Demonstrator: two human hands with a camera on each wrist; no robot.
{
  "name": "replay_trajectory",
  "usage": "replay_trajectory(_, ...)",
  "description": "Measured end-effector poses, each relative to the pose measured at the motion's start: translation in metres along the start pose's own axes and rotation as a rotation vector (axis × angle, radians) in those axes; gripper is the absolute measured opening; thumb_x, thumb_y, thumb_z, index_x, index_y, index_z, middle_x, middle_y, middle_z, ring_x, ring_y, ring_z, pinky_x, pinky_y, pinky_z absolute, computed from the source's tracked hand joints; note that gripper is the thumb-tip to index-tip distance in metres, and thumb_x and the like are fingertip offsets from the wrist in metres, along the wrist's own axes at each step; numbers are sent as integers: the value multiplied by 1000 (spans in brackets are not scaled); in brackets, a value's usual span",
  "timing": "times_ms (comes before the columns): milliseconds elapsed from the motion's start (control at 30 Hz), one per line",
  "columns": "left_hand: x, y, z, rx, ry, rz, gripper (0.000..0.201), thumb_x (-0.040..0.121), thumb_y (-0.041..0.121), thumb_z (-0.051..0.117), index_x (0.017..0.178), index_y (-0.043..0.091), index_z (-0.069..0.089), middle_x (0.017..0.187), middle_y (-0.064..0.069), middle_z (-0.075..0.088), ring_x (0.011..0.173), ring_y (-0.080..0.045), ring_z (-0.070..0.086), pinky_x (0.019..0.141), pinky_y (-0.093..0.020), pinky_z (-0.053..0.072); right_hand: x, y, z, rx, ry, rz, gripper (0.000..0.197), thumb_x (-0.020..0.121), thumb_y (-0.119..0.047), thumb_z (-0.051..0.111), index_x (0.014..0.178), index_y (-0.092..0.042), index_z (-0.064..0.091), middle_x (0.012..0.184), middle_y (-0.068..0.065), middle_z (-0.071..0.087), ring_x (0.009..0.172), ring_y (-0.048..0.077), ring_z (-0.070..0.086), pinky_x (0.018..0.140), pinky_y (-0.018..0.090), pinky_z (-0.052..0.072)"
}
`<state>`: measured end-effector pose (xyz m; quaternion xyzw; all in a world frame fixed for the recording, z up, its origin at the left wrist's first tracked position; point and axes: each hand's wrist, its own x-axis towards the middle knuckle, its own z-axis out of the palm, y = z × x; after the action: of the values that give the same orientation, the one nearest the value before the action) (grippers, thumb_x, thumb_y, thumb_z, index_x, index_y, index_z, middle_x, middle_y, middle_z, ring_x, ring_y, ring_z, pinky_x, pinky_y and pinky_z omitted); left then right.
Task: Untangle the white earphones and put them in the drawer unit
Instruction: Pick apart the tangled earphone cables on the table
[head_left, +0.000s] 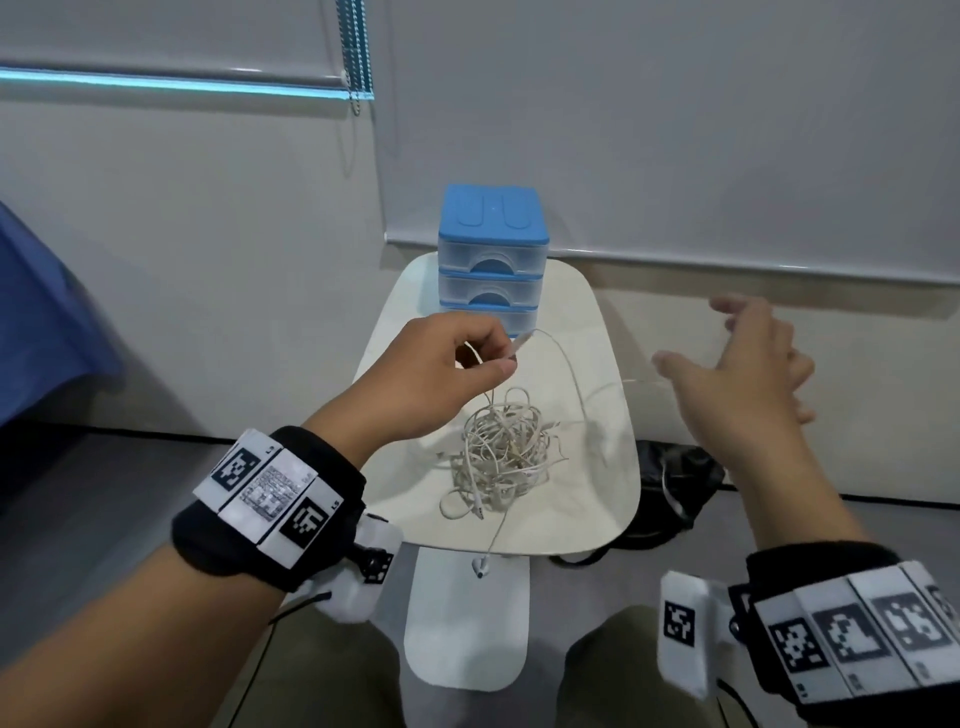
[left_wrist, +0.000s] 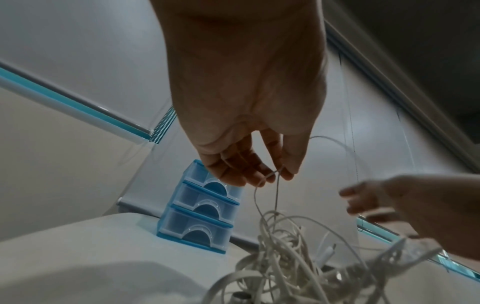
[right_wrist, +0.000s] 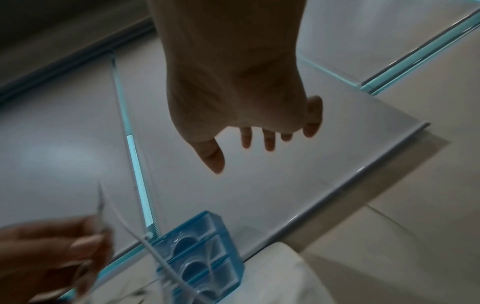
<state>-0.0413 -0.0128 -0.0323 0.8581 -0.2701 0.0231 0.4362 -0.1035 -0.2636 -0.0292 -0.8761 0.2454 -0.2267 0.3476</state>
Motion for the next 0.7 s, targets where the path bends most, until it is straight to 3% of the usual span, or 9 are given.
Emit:
replay_trajectory(100, 1, 1, 3, 5, 1, 25, 16, 94, 27, 74, 79, 29, 68, 77, 7, 64, 74, -17, 57, 73, -29, 48, -13, -15, 9, 227, 42, -283, 46, 86, -36, 71, 128, -33, 52, 136, -5, 52, 131, 16, 43, 101, 37, 34)
replay_trajectory(167, 2, 2, 5, -8, 3, 26, 17, 93, 28, 76, 78, 32, 69, 72, 9, 62, 68, -12, 53, 72, -32, 49, -24, -30, 15, 457, -104, -398, 39, 84, -41, 69, 121, -30, 59, 123, -8, 63, 117, 6, 56, 94, 21, 43)
replay_trajectory(200, 2, 3, 5, -2, 2, 29, 19, 93, 27, 76, 76, 33, 69, 71, 10, 62, 66, -10, 53, 71, -33, 50, -29, -37, 19, 494, -212, -423, 39, 85, -43, 71, 120, -31, 60, 118, -9, 65, 111, 4, 60, 89, 18, 46)
replay_trajectory(300, 2, 3, 5, 49, -8, 40, 17, 92, 19, 75, 78, 27, 72, 72, 5, 68, 67, -13, 57, 74, -38, 53, -38, -50, 31, 386, -447, -440, 35, 89, -40, 77, 120, -37, 61, 107, -9, 66, 95, 3, 68, 82, 21, 54)
replay_trajectory(400, 0, 4, 4, 13, 8, 41, 11, 92, 24, 76, 82, 26, 76, 71, 3, 68, 64, -10, 55, 71, -36, 52, -33, -50, 38, 269, -391, -450, 9, 91, -26, 75, 97, -30, 70, 85, -3, 71, 72, 7, 69, 70, 28, 56)
replay_trajectory(467, -1, 2, 3, -17, 20, 31, 9, 93, 26, 76, 84, 27, 77, 71, 2, 68, 65, -12, 58, 72, -38, 54, -28, -47, 38, 202, -354, -458, 10, 91, -21, 74, 83, -26, 74, 72, -1, 70, 60, 8, 61, 61, 24, 49)
replay_trajectory(600, -3, -6, -1, -70, 37, -47, 9, 92, 21, 76, 96, 29, 73, 82, 1, 70, 68, -15, 65, 74, -37, 57, -22, -45, 33, 202, -344, -410, 12, 95, -19, 70, 88, -24, 79, 72, -12, 69, 63, -4, 57, 58, 7, 38)
replay_trajectory(700, -8, -13, 2, -25, -102, -141, 18, 88, 28, 80, 102, 31, 70, 97, 6, 70, 66, -9, 59, 72, -32, 53, -20, -45, 31, 196, -391, -383, 9, 96, -24, 70, 94, -25, 79, 77, -15, 66, 73, -4, 62, 66, 13, 43)
